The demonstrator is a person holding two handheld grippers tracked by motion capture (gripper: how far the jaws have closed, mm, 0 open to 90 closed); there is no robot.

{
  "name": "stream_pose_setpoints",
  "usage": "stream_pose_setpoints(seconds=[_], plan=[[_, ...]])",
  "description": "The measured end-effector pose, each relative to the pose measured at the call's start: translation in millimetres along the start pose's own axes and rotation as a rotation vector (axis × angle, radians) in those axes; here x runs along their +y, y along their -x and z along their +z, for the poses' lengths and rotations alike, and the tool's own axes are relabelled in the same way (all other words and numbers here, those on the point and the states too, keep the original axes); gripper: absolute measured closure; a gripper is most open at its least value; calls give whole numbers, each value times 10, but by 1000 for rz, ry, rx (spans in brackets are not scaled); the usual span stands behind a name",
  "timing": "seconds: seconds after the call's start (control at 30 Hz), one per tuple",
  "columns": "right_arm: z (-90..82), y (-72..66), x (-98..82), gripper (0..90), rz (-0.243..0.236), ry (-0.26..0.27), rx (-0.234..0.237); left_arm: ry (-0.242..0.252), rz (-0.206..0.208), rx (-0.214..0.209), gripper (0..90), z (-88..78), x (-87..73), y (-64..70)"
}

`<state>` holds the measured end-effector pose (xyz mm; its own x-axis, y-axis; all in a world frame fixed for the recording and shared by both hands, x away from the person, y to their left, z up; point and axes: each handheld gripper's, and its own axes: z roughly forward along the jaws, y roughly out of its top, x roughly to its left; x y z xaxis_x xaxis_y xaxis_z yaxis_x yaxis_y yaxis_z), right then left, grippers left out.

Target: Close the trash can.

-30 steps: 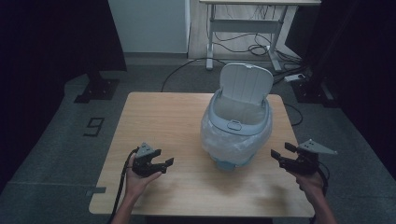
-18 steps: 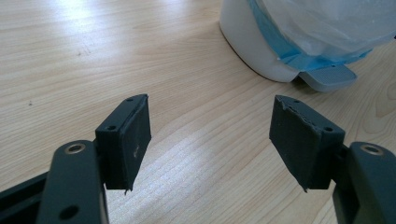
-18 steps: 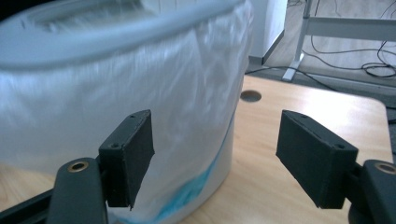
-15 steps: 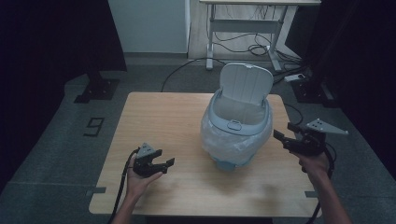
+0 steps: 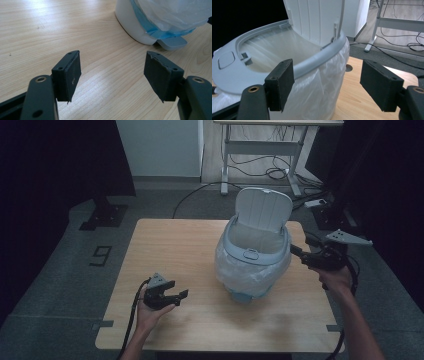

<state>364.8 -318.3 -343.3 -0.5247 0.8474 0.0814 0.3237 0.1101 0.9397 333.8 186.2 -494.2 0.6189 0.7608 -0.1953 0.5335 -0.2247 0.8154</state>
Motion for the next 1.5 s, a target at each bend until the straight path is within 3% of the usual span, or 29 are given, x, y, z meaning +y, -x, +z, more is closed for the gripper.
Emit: stream_pose_setpoints(seconds=[0.33, 0.53, 0.73, 0.9, 1.13, 1.27, 1.33, 1.4, 1.5], plan=[[121, 20, 156, 260, -1, 1, 9, -9, -20, -22, 293, 1, -1, -20], [237, 31, 233, 249, 3, -5, 6, 9, -55, -61, 291, -46, 10, -63], [338, 34, 316, 240, -6, -5, 8, 6, -79, -60, 292, -54, 2, -99], [427, 65, 407, 228, -3, 15, 6, -1, -76, -64, 292, -40, 10, -99], [597, 92, 623, 224, 7, 27, 27, -5, -86, -65, 293, -38, -5, -121], [676, -11, 702, 215, -25, 41, 77, -9, -86, -64, 293, -31, -10, -118], [709, -85, 698, 190, -65, 35, 47, -13, -81, -60, 293, -25, -11, -109], [704, -112, 677, 187, -73, 43, 37, -21, -70, -53, 293, -13, -13, -91], [644, -126, 646, 190, -81, 48, 85, -29, -68, -60, 293, 15, -15, -74]])
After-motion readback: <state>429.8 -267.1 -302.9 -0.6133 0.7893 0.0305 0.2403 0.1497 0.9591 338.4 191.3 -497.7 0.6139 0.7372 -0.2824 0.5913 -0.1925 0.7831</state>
